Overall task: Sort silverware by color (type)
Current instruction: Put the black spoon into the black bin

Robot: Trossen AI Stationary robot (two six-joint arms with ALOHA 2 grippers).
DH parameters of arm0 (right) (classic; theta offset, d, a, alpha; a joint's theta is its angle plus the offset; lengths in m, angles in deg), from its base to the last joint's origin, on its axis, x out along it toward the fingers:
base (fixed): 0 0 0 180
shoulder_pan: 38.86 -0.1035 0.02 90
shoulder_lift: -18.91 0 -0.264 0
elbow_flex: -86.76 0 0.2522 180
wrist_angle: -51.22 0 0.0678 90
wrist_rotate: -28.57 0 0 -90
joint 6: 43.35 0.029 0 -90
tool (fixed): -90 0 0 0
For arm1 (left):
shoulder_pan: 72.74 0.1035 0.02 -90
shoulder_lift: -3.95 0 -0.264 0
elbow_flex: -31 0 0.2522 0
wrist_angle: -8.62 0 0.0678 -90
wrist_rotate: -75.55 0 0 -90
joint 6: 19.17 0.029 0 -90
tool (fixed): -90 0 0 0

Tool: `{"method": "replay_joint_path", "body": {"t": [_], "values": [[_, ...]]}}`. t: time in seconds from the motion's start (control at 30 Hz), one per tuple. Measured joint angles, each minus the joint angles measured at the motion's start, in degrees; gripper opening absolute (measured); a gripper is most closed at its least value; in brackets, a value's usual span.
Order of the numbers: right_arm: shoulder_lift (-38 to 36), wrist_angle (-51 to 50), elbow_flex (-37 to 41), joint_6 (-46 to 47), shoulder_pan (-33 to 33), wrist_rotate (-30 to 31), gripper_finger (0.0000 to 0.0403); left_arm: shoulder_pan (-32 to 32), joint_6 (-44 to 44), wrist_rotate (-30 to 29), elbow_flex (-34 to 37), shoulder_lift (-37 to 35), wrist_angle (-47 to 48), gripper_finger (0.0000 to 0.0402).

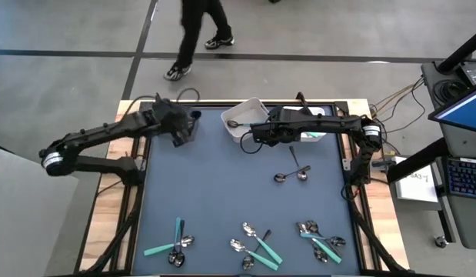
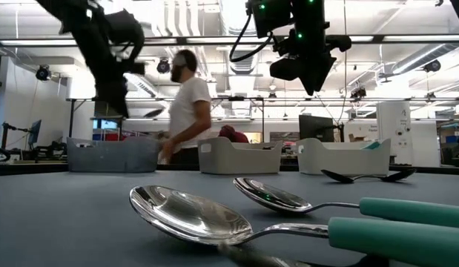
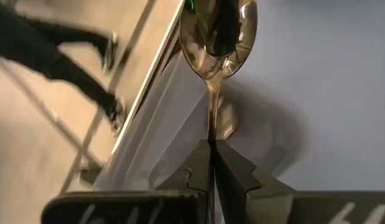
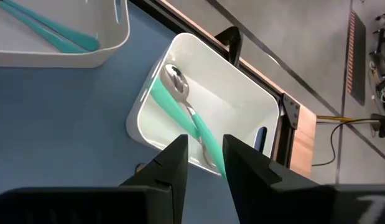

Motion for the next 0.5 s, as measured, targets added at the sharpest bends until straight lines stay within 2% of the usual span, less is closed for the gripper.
{"method": "replay_joint_path", "body": {"t": [0.23,0.3,0.5], "values": [[0.0,0.4,0.0,0.7,-0.4,-0.1,0.0093,14.1,5.3,0.1,2.2,4.0,-2.6,0.0000],[0.0,0.5,0.0,0.7,-0.4,-0.8,0.0091,15.9,5.4,0.5,2.2,5.1,-2.8,0.0000],[0.0,1.0,0.0,0.7,-0.4,-1.1,0.0094,16.6,5.3,8.2,2.2,6.1,-2.9,0.0014]]}}
